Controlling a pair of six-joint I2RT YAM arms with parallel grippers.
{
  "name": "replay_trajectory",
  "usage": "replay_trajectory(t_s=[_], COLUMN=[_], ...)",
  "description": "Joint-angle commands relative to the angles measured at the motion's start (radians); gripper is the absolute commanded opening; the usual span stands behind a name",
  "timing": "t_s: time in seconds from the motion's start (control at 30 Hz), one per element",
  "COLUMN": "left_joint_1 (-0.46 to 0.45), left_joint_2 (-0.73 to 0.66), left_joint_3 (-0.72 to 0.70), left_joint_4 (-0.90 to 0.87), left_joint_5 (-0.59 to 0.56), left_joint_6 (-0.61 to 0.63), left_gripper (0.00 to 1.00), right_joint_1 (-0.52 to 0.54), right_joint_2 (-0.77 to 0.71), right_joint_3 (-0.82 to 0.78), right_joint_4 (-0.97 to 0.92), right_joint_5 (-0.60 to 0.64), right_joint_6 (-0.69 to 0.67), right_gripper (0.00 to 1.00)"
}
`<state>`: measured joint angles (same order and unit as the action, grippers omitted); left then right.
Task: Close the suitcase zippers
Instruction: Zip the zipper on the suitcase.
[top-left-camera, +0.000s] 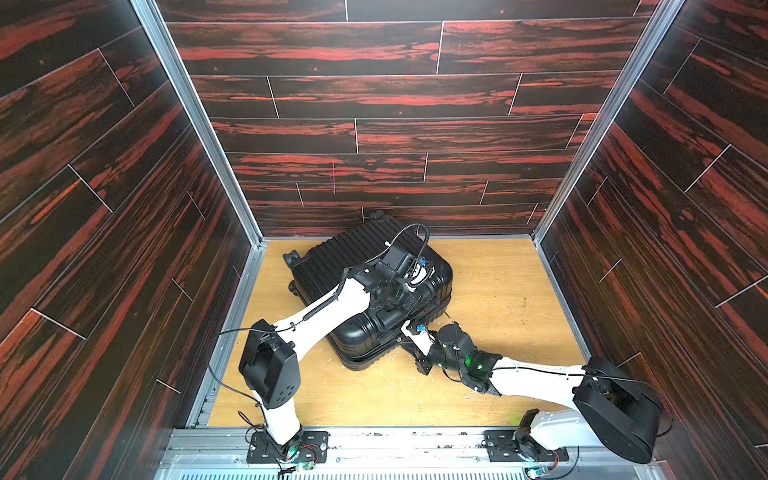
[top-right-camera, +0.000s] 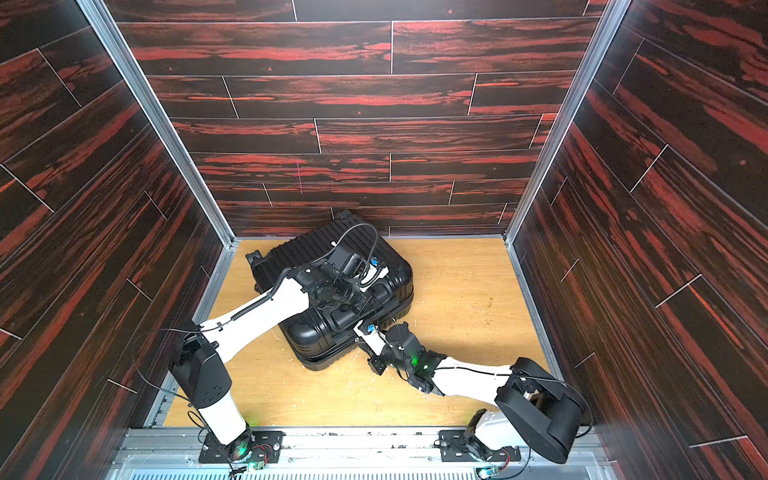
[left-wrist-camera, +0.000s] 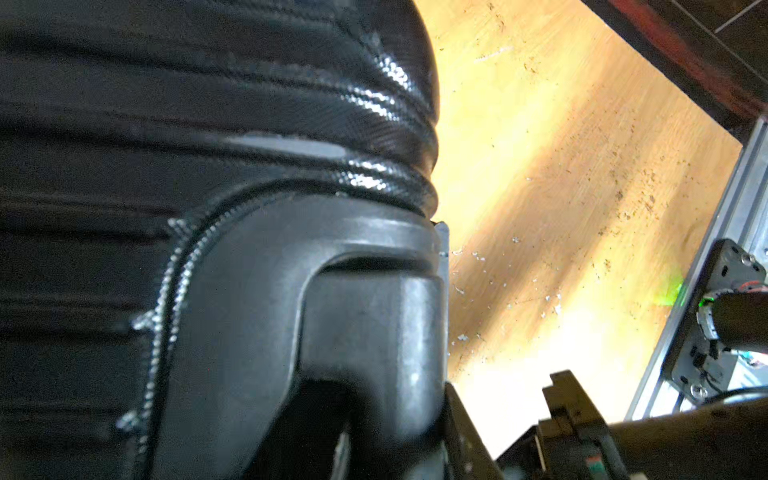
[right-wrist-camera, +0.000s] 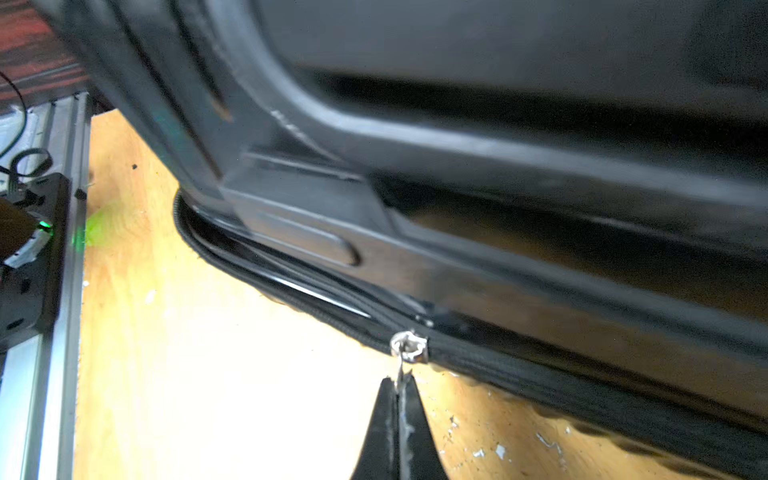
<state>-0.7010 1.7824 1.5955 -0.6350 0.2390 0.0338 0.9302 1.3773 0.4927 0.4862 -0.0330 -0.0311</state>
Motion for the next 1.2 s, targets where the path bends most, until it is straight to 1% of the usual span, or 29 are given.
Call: replay_trajectory(t_s=[0.0,0.43,0.5,0.53,0.63,0.7,0.8,0.93,1.03,1.17], left_joint_1=[0.054,0.054,0.054,0.054,0.052,0.052,0.052,0.052,0.054,0.060], left_joint_2=[0.080,0.135,0.137,0.135,0.115,0.080,0.018,-0.048,-0.097,-0.167], left_joint_3=[0.009,0.058,0.065,0.072,0.106,0.099,0.080,0.090,0.091,0.056], left_joint_4=[0.163,0.199,0.195,0.183,0.135,0.136,0.153,0.124,0.099,0.123], left_joint_5=[-0.191,-0.145,-0.144,-0.149,-0.148,-0.163,-0.159,-0.155,-0.172,-0.202], left_joint_6=[-0.081,-0.125,-0.126,-0.132,-0.143,-0.158,-0.153,-0.144,-0.136,-0.128], left_gripper=[0.18,0.17,0.17,0.21,0.38,0.50,0.61,0.67,0.68,0.68], right_joint_1=[0.077,0.121,0.123,0.122,0.122,0.122,0.121,0.120,0.119,0.106], right_joint_2=[0.014,0.023,0.023,0.020,0.014,0.015,0.013,-0.001,-0.012,-0.041], right_joint_3=[0.029,0.042,0.037,0.033,0.024,0.025,0.008,-0.014,-0.027,-0.056], right_joint_4=[0.035,0.031,0.031,0.029,0.004,-0.033,-0.043,-0.040,-0.041,-0.042], right_joint_5=[-0.218,-0.254,-0.239,-0.220,-0.144,-0.100,-0.047,-0.017,0.003,0.031], right_joint_6=[-0.027,-0.038,-0.036,-0.034,-0.021,-0.024,-0.027,-0.030,-0.033,-0.034], right_gripper=[0.00,0.00,0.00,0.00,0.00,0.00,0.00,0.00,0.00,0.00])
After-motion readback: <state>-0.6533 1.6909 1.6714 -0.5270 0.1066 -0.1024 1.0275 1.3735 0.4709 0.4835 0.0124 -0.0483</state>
